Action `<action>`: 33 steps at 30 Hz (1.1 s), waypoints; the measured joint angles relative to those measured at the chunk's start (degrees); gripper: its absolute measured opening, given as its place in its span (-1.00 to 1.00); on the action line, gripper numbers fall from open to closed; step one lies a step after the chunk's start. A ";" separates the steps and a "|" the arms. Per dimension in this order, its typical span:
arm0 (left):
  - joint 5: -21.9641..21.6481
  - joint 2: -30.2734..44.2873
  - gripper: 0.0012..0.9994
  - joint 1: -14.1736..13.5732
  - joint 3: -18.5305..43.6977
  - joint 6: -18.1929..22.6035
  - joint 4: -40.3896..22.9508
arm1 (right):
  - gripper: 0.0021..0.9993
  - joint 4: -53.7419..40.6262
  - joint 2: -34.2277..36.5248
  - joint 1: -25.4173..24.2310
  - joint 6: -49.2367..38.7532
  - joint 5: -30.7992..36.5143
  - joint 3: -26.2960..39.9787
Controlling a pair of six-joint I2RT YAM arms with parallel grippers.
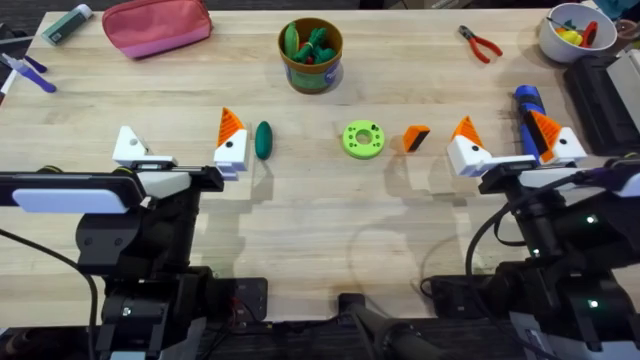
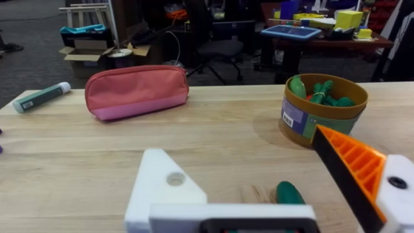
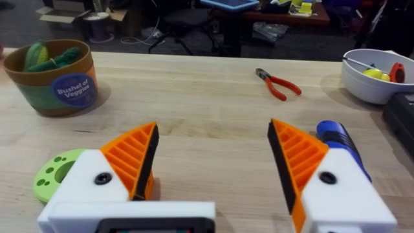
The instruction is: Pick up the gripper from the table and insert it into the empty holder that is missing its gripper. Then pick up a screw, insert it into the mounting hole, and use the screwdriver to tighten it. Finally, clean up the table by picking up the vegetable and placing it into the bucket.
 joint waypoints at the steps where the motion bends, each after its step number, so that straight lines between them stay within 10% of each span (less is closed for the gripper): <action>1: 0.00 0.00 0.97 0.00 0.00 0.00 0.00 | 0.98 0.00 0.00 0.00 0.00 0.00 0.00; 21: 0.00 0.00 0.97 0.00 1.37 0.02 0.42 | 0.99 -1.22 0.00 0.00 -1.16 0.17 2.09; 33: 0.00 7.07 0.97 0.00 23.95 0.15 -16.98 | 0.99 -12.78 5.99 0.00 -0.52 0.37 23.26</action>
